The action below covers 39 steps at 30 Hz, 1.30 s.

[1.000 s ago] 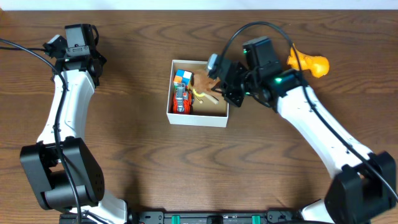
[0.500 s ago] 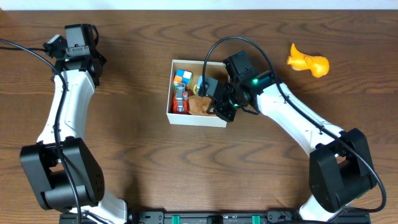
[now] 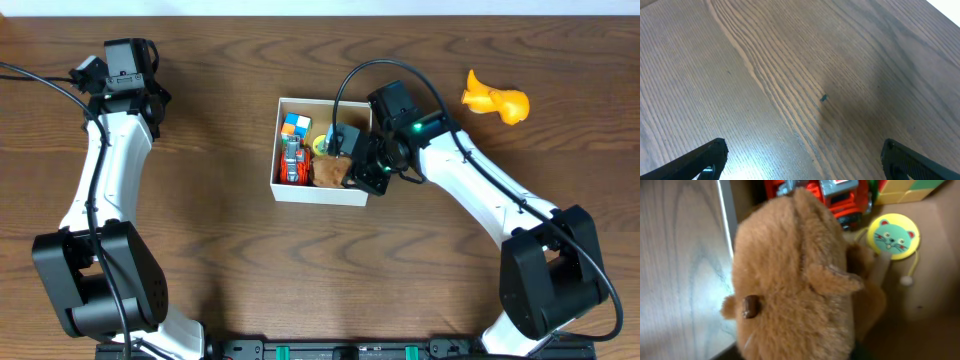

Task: Pack container
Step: 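Lower the plush toy into the box and open the right gripper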

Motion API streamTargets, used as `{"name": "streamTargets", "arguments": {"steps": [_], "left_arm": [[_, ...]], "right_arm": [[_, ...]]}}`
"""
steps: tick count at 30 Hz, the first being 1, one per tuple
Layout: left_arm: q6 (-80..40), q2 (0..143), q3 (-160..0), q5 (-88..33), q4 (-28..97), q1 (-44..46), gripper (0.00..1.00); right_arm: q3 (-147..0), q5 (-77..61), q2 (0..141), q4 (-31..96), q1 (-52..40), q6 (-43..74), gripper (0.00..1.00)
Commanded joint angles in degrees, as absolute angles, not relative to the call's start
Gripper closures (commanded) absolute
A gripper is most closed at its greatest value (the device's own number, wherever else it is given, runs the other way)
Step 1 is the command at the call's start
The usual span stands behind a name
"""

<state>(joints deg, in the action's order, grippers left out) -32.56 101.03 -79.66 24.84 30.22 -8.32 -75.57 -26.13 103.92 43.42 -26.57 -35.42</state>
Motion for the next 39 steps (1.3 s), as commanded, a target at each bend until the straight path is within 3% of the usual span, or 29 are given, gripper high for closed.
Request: {"name": "streamTargets", "arguments": {"steps": [1,3,12,39], "left_arm": [[-31.8,99.6,-81.0,26.0,30.4,-8.4,0.02],[-31.8,99.6,-81.0,26.0,30.4,-8.4,0.02],[-31.8,99.6,-81.0,26.0,30.4,-8.4,0.02],[-31.8,99.6,-81.0,26.0,30.4,-8.4,0.02]], "right_arm": [[-76.3,-26.3,104.2,43.5,-25.8,-36.3,0.53],[-76.3,-26.3,104.2,43.5,-25.8,-36.3,0.47],[-76.3,-26.4,104.2,41.6,-25.8,-36.3,0.37],[-76.8,-26.3,104.1,34.7,-25.8,-33.0,0.27]]}}
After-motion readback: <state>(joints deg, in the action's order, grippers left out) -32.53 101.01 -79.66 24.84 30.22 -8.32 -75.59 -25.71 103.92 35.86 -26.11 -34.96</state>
